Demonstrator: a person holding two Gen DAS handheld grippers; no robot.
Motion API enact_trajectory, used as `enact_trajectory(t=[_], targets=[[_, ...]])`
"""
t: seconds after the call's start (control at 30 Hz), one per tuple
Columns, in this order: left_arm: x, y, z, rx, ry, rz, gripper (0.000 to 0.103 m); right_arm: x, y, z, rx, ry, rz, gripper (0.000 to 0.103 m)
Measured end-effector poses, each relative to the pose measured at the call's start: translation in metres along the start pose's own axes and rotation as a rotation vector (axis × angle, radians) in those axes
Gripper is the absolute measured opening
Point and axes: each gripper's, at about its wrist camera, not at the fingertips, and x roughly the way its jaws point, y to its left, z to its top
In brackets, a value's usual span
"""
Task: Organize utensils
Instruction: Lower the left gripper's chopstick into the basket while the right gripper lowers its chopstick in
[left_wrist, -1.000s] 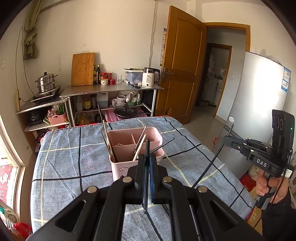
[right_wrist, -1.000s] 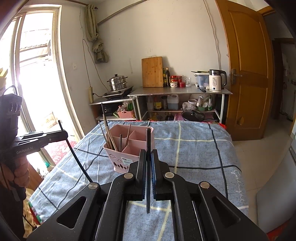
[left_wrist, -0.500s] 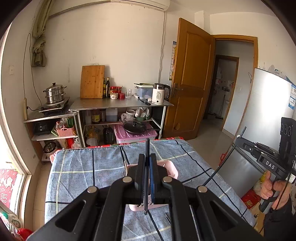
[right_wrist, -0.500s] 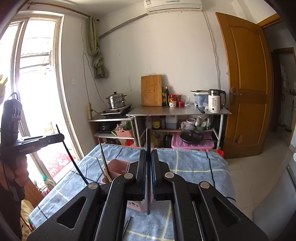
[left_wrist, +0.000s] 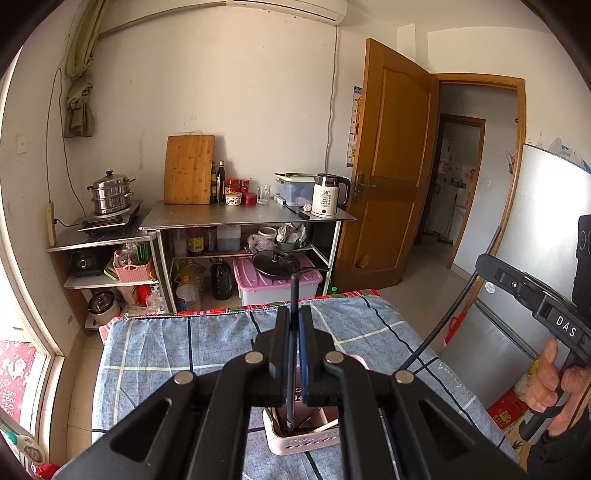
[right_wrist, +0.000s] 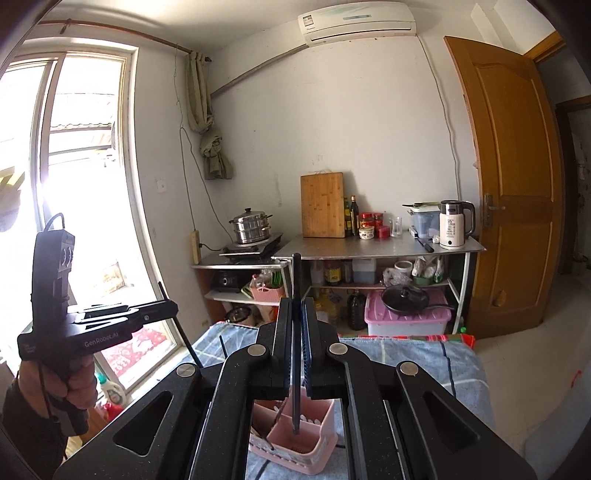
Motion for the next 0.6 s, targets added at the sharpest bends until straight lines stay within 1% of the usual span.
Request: enact_trajectory(t=[0.17, 0.27, 0.6], targets=[[0.013, 0.002, -0.005, -0.003, 0.009, -0.009, 0.005, 0.020, 0.010, -0.001, 0.007, 0.008, 0.033, 0.005], [0.023, 0.006, -0.010, -0.010, 0.024, -0.014, 0.005, 0.033, 0.015, -0.008, 0.013, 0.028, 0.050, 0.005], [0.052, 0.019, -0.036, -0.028, 0.099, -0.025, 0.005, 0.079, 0.014, -0.045, 0.044, 0.142, 0.073, 0.005]])
